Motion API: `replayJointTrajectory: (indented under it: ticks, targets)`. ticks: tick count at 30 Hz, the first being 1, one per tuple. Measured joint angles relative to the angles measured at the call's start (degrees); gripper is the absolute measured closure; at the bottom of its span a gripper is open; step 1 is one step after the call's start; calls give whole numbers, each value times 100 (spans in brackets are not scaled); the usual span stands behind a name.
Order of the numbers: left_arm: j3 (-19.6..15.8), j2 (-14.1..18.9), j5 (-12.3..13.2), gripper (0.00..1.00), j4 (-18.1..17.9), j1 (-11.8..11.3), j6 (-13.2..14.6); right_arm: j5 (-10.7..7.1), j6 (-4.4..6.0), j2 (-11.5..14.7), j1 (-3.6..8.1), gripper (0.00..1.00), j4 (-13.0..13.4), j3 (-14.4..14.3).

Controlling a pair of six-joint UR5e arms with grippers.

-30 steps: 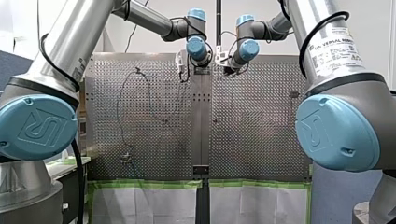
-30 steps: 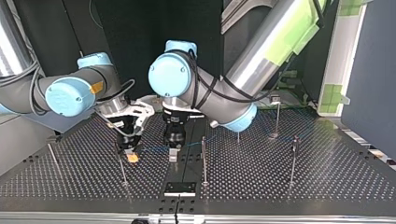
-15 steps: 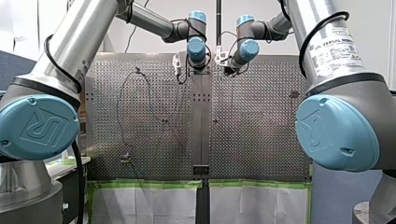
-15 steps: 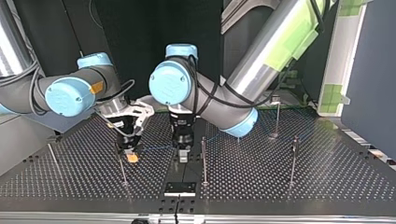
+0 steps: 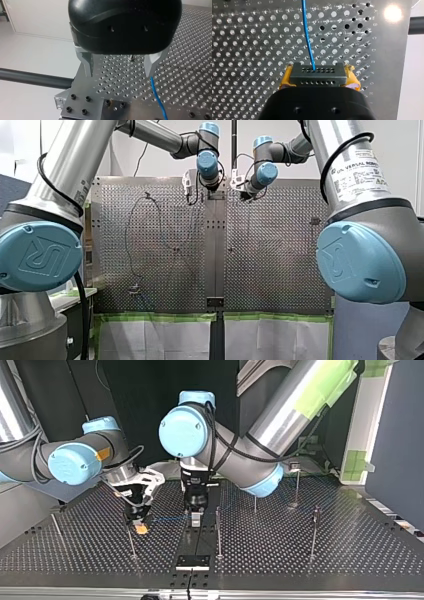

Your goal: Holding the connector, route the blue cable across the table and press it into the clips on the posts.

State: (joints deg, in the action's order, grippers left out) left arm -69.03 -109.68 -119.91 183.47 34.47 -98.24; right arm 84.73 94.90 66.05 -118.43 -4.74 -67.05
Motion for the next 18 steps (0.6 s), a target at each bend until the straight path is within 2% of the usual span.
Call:
replayJointTrajectory:
  ticks: [5, 10, 18]
  targets:
    - [-236, 59, 32, 0, -195, 30, 33, 0, 3, 0, 6, 100, 0, 1]
    - [-467, 60, 175, 0, -412, 74, 90, 0, 3, 0, 3, 100, 0, -2]
    - [-763, -11, 367, 0, -802, -27, 101, -4, 5, -5, 0, 100, 4, -1]
